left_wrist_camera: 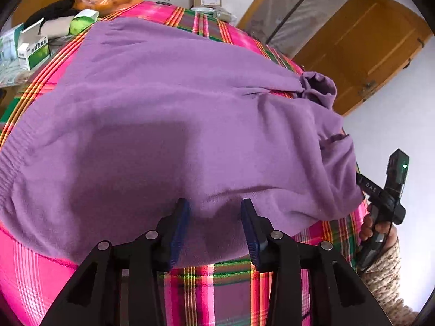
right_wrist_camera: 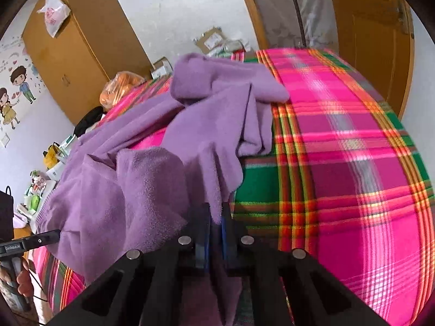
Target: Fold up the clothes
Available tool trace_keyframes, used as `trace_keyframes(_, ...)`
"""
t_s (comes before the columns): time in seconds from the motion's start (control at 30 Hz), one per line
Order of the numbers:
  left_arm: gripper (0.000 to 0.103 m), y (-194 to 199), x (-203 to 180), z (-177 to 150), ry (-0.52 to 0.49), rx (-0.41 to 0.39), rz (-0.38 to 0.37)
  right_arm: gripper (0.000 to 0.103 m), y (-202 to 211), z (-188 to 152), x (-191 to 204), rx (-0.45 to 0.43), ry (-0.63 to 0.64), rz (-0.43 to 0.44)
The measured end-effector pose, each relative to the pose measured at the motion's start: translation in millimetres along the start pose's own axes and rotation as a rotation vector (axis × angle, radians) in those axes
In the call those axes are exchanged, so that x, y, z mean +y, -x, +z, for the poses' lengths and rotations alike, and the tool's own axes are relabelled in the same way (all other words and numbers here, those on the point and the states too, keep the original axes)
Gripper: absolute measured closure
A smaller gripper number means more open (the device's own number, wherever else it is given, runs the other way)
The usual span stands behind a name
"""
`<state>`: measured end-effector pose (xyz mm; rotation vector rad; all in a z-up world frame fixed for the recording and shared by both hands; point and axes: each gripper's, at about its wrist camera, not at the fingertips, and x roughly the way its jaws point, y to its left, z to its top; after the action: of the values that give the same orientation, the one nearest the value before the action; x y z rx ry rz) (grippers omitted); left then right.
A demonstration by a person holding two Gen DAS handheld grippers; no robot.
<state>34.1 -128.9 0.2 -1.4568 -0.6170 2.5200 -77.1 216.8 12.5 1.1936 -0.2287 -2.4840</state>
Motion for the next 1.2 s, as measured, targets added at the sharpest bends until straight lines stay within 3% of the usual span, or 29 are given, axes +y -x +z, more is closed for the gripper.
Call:
trace_keyframes(0.33,0.062,3.5,8.7,-0.2,0.02,-0.015,-0.028,0.097,70.1,-10.3,-15.8,-0.213,-0.101,-0.118)
trace_keyframes(0.8,0.062,-1.9,10.9,1.5,0.04,-0.017,-0.059,0.097,146.2,-36.1,-34.4,-0.41,-0.28,-0.236)
trace_keyframes(1.07,0.062,5.6,13.1,-3.3,0.03,-0.012,-0.05,0.097,164.2,-62.8,-52.7,-0.43,-0.364,-0.29)
trace_keyframes(1.2,0.062,5.5,12.2,-2.9,0.02,-0.009,-0.044,0.097,160.7,-80.5,-57.0,-0.384,-0.371,-0.32)
